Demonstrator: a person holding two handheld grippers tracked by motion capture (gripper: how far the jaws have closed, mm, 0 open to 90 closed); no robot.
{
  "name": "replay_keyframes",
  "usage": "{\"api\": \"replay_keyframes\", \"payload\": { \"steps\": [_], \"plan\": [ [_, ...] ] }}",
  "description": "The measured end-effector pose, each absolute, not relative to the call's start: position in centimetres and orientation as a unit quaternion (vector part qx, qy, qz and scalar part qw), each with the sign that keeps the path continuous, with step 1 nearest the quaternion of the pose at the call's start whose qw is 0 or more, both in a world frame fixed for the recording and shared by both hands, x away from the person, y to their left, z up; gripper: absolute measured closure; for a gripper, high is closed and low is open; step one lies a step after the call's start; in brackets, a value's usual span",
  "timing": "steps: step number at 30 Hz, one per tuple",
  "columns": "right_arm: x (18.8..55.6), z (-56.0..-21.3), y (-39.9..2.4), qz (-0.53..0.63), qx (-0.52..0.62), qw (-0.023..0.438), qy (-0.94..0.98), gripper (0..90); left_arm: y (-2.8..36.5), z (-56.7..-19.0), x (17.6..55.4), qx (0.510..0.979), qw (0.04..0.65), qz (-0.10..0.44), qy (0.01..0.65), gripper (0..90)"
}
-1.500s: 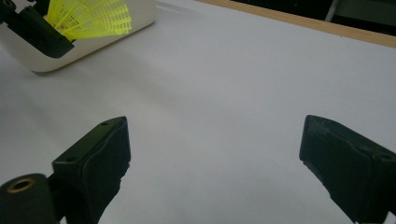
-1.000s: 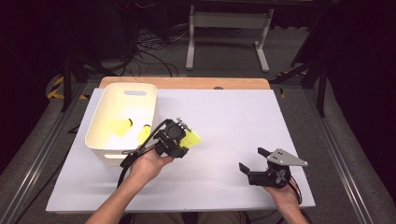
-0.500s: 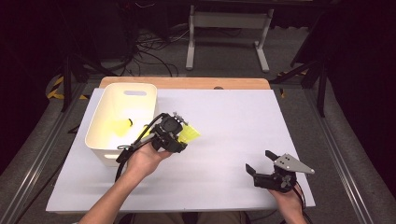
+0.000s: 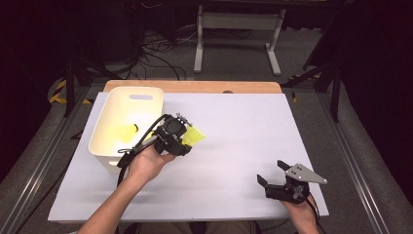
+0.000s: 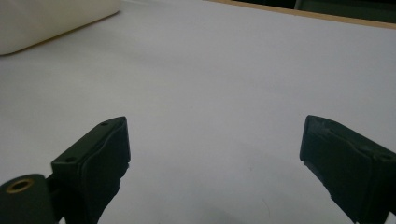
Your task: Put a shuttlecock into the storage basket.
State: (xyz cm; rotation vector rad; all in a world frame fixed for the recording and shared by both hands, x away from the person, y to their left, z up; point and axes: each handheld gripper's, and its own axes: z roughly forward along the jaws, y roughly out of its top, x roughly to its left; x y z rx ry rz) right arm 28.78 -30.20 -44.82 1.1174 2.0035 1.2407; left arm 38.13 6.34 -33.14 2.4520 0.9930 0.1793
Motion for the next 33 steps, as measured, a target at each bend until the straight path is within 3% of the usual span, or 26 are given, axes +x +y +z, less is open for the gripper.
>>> {"api": "replay_keyframes", "payload": {
  "steps": [33],
  "plan": [
    [29.0, -44.9, -30.3, 0.462, 0.413, 0.256, 0.742, 8.9, 7.7, -30.3, 39.4, 0.887, 0.252, 0.074, 0.381, 64.2]
  ]
}}
